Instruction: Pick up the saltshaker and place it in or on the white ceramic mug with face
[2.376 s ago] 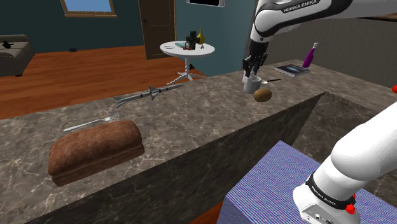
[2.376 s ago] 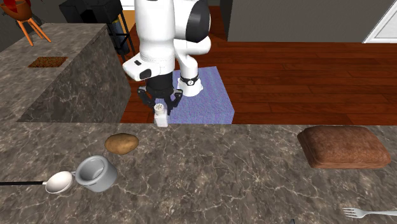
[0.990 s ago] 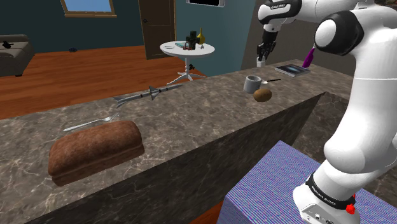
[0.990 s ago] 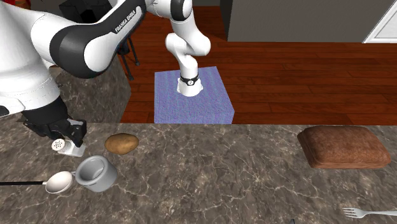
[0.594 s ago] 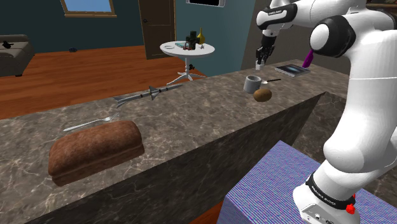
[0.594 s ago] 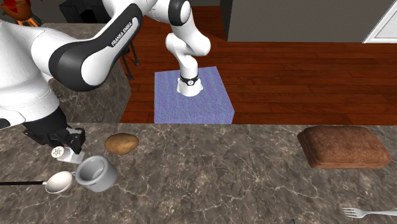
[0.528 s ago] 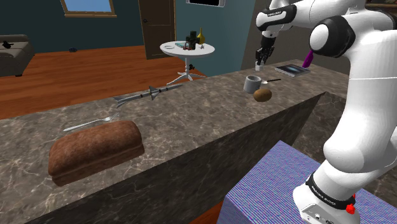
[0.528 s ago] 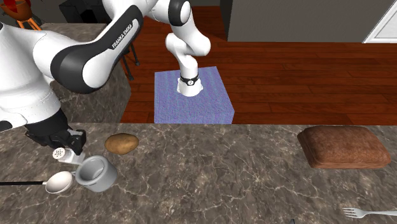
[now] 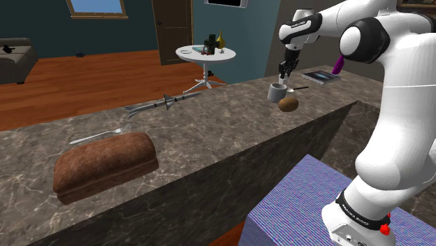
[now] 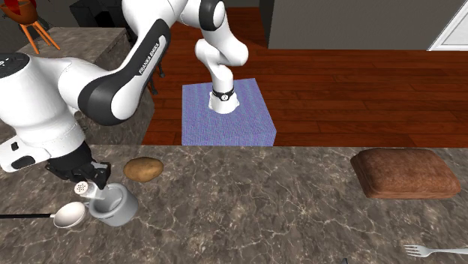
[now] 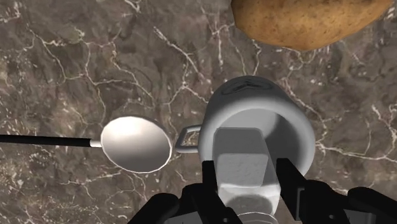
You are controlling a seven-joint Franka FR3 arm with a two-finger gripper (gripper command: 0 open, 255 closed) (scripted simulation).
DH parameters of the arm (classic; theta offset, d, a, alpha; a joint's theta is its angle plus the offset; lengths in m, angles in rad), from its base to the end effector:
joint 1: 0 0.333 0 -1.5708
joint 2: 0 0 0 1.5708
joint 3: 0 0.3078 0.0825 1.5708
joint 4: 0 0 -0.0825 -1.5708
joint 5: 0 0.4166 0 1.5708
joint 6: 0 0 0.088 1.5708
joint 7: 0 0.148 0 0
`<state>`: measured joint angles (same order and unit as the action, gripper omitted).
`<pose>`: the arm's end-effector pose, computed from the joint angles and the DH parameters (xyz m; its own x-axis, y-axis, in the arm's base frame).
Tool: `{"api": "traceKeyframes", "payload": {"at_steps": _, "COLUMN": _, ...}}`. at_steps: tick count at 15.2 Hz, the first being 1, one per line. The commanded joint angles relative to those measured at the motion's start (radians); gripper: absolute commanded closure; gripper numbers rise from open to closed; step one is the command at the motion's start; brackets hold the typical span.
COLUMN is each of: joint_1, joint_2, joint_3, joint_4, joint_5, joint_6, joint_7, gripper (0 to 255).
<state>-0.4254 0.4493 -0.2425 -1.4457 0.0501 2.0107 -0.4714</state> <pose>0.5925 -0.4318 0.3908 0.9800 -0.1785 0.0882 -0.1876 -0.9762 0.1087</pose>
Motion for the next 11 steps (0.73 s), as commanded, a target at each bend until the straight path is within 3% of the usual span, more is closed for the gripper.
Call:
{"api": "traceKeyframes", "payload": {"at_steps": 1, "joint_1": -0.001, "joint_2": 0.007, "joint_3": 0.001, "joint_4": -0.015, "joint_5": 0.002, "joint_6": 0.022, "joint_7": -0.001, "gripper": 255}}
{"api": "traceKeyframes", "payload": {"at_steps": 9, "joint_1": -0.001, "joint_2": 0.007, "joint_3": 0.001, "joint_4": -0.015, "joint_5": 0.002, "joint_6": 0.022, "joint_7": -0.001, "gripper": 255}}
{"api": "traceKeyframes", "payload": {"at_steps": 10, "joint_1": -0.001, "joint_2": 0.007, "joint_3": 0.001, "joint_4": -0.015, "joint_5": 0.002, "joint_6": 0.022, "joint_7": -0.001, "gripper": 0}}
{"api": "traceKeyframes", "payload": {"at_steps": 11, "joint_1": -0.001, "joint_2": 0.007, "joint_3": 0.001, "joint_4": -0.015, "joint_5": 0.002, "joint_6": 0.022, "joint_7": -0.001, "gripper": 0}}
